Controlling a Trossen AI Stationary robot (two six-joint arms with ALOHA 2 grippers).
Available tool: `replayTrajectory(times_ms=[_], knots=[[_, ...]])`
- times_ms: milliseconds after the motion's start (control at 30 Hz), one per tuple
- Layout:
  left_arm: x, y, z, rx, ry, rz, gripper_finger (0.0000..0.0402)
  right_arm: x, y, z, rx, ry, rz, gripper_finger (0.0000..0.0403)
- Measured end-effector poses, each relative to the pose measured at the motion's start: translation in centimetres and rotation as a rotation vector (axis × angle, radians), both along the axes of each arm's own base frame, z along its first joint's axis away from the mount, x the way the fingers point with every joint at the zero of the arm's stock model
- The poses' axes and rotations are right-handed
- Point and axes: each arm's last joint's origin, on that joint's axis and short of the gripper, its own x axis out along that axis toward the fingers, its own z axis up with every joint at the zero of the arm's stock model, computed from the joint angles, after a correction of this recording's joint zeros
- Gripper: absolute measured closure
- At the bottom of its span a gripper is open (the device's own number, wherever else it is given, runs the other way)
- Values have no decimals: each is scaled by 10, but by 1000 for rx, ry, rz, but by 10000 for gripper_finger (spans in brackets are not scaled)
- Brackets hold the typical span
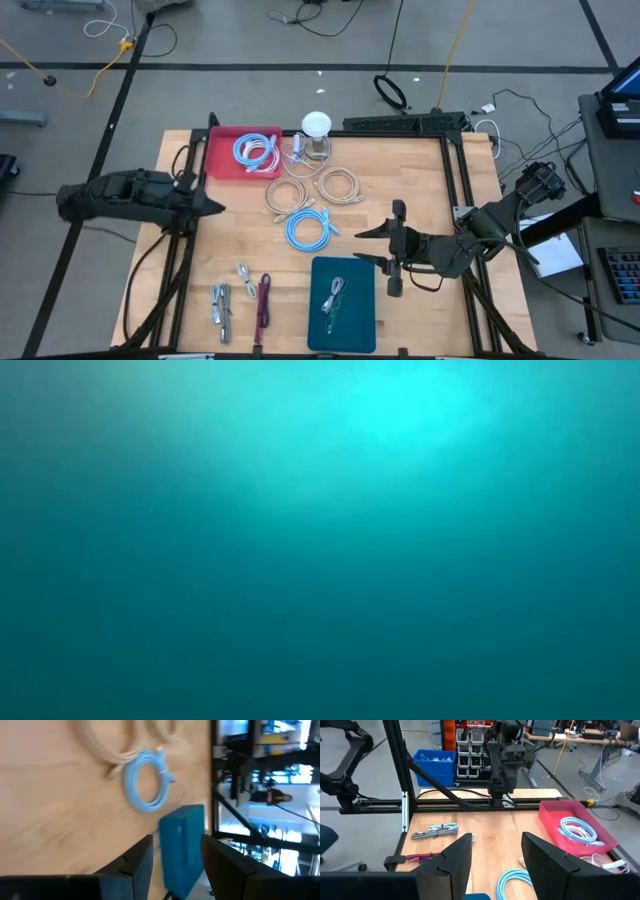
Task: Pick & Place USB Port
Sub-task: Put the light blue USB cable into the blue bin
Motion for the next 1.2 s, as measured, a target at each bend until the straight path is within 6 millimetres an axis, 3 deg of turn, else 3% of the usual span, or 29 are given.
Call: replayTrajectory(times_ms=[100, 233, 333, 433, 567, 667, 800, 967, 1100, 1200], knots=[[28, -6, 9, 91, -69, -70, 236, 0, 0, -1, 15, 7, -6, 239], [80, -27, 16, 143, -182, -265, 236, 0, 0, -1, 17, 12, -5, 239], [116, -52, 5, 135, -189, -410, 236, 0, 0, -1, 16, 12, -5, 239], [133, -78, -24, 55, -6, -480, 236, 0, 0, -1, 17, 12, -5, 239], [134, -113, -58, -52, 229, -403, 236, -2, 2, -2, 41, 19, 11, 239], [128, -134, -66, -96, 278, -261, 236, -1, 2, -3, 42, 28, 14, 239], [123, -152, -53, -44, 410, -220, 236, -1, 2, -8, 25, 66, 9, 239], [119, -166, -19, 43, 686, -274, 236, 1, 4, -14, -7, 97, 12, 239], [120, -180, 2, -11, 782, -296, 236, 2, 3, -14, -9, 94, 10, 239], [122, -193, 3, -56, 804, -290, 236, 3, 3, -15, -14, 98, 10, 239]])
